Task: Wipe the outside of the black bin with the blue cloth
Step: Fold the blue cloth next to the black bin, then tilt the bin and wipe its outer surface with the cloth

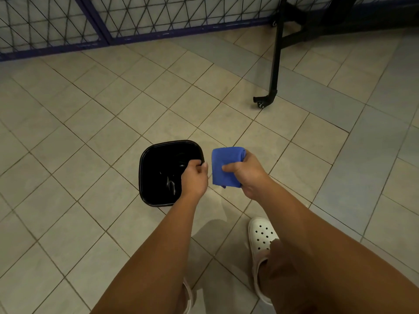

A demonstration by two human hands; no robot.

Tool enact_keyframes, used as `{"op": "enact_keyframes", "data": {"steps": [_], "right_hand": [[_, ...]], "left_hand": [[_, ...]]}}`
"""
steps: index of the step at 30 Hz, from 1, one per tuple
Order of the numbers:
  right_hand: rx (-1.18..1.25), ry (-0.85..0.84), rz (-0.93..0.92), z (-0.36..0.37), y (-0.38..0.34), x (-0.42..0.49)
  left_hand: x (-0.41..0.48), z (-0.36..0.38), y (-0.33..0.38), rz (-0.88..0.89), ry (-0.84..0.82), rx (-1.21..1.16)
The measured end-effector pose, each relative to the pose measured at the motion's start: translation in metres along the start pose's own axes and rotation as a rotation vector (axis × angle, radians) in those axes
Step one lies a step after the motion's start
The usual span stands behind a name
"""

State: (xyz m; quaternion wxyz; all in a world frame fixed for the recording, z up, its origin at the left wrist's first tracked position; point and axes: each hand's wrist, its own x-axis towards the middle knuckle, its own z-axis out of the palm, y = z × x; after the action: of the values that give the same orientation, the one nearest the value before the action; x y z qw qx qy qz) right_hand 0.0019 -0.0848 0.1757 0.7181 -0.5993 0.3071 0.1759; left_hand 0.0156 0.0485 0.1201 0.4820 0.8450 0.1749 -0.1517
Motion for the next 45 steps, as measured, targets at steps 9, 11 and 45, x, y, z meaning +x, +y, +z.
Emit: {"op": "enact_keyframes", "data": {"steps": [9,11,45], "right_hand": [[-0.068,0.029,-0.008,-0.010,0.005,0.008],[-0.061,0.025,-0.007,-0.011,0.007,0.010],[-0.377,0.308,-0.172,-0.014,0.013,0.009]], "left_hand": [[0.025,0.034,-0.018,-0.179,-0.193,0.343],[0.028,0.039,-0.020,-0.199,-0.195,0.353],[-0.024,-0.112,-0.015,-0.253,0.097,-0.438]]}}
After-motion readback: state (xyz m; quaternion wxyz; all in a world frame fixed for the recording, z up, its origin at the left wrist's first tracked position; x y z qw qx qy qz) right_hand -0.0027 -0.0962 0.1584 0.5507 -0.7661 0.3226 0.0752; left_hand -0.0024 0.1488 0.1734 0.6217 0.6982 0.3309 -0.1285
